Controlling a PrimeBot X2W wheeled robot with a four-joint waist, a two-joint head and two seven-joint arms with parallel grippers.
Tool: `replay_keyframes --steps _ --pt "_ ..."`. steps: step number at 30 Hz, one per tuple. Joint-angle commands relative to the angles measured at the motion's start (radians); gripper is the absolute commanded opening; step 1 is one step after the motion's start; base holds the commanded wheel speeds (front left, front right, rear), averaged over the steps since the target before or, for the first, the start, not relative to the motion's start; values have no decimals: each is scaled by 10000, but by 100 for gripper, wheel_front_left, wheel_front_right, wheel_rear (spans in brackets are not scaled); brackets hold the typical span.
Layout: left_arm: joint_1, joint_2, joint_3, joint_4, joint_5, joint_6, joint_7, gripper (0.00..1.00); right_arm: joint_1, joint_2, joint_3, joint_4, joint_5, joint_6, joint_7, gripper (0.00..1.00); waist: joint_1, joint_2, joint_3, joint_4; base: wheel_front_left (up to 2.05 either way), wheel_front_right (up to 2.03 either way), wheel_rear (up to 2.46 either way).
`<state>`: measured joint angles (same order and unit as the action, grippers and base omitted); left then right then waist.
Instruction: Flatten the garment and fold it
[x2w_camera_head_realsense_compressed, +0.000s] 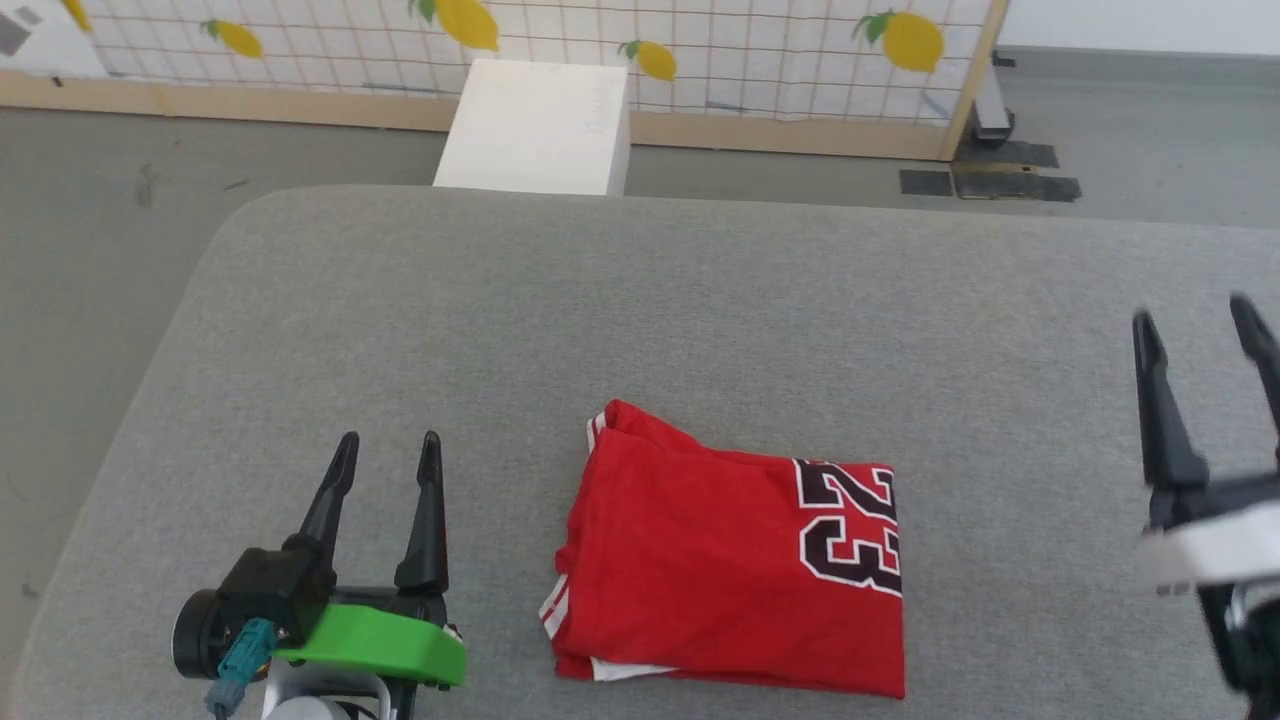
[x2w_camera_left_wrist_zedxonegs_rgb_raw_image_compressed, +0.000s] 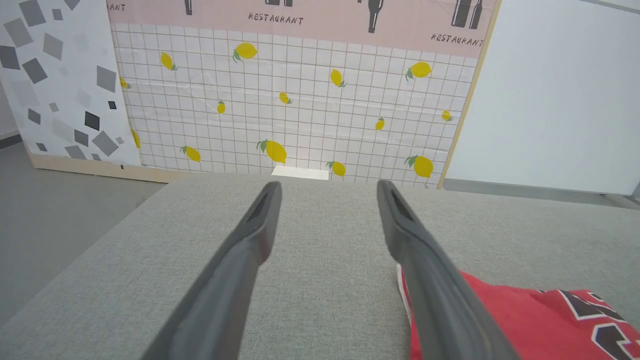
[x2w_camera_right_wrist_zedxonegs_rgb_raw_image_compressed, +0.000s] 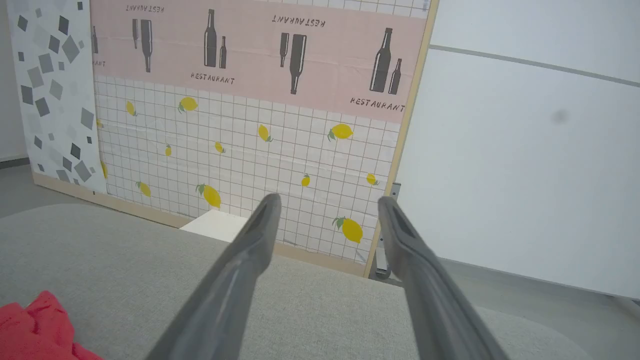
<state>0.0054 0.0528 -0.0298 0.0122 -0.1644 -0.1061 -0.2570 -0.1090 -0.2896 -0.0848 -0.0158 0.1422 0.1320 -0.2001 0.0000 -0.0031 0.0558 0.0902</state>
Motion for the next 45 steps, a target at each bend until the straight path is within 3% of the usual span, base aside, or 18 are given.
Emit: replay_keyframes --steps 1,6,10,22,29,32,37,41,45 --pt "-159 -26 1 52 20 -79 -47 100 398 373 -213 -270 -184 -13 -132 100 0 31 -4 -80 0 0 0" --pt "-118 -26 -111 176 37 -146 -47 100 1456 1609 -874 -813 -519 -13 -381 100 0 31 -16 -103 0 0 0" --pt "-2 -26 -235 320 81 -177 -47 100 2032 1993 -770 -821 -706 -13 -504 100 0 31 -21 -89 0 0 0" --pt "146 -25 -409 317 422 -221 -47 100 2388 2305 -626 -801 -1464 -13 -606 100 0 31 24 -61 0 0 0" --pt "1 -25 -582 351 454 -230 -47 100 2315 2066 -275 -640 -1251 -13 -245 100 0 31 181 77 0 0 0" --pt "-42 -25 -655 376 460 -232 -47 100 2213 1819 175 -498 -38 -13 656 100 0 31 314 172 0 0 0" --pt "-170 -25 -688 378 451 -236 -47 100 1887 923 905 -206 2887 -13 3330 100 0 31 671 364 0 0 0" --pt "-293 -26 -707 391 436 -238 -47 100 1578 640 1173 39 5092 -13 5378 100 0 31 958 536 0 0 0" --pt "-472 -26 -784 423 425 -239 -47 100 1125 467 1261 402 6342 -13 6602 100 0 31 1214 759 0 0 0"
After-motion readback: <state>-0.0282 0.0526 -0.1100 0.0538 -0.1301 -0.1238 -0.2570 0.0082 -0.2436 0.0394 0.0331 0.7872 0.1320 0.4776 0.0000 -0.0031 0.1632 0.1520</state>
